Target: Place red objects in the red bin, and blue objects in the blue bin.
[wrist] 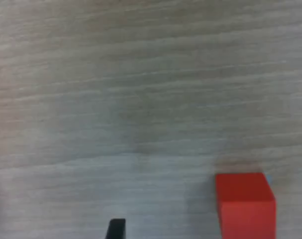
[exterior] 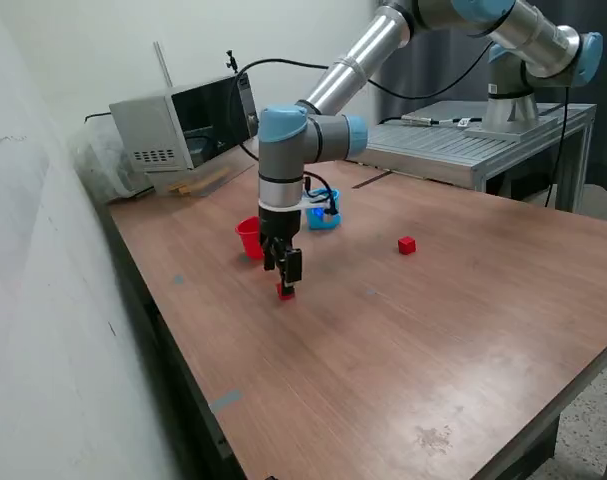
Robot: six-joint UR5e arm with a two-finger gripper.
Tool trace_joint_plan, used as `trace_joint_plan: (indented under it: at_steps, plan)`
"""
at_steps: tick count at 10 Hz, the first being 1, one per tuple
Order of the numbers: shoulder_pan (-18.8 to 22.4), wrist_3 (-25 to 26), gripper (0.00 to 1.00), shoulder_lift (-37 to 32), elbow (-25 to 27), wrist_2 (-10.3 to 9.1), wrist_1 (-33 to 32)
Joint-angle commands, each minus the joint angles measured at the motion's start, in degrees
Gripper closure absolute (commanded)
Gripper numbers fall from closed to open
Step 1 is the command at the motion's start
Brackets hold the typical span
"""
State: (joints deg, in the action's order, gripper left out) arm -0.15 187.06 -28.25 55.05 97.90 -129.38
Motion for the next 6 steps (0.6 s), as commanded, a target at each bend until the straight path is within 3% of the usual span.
trace_joint_plan:
  at_steps: [1, 6]
  plan:
    - [-0.3, -0.3, 1.0, 0.2, 0.1, 0.1, -0.1]
    - [-0.3, -4.4, 1.0, 0.1, 0.8, -0.25, 0.0]
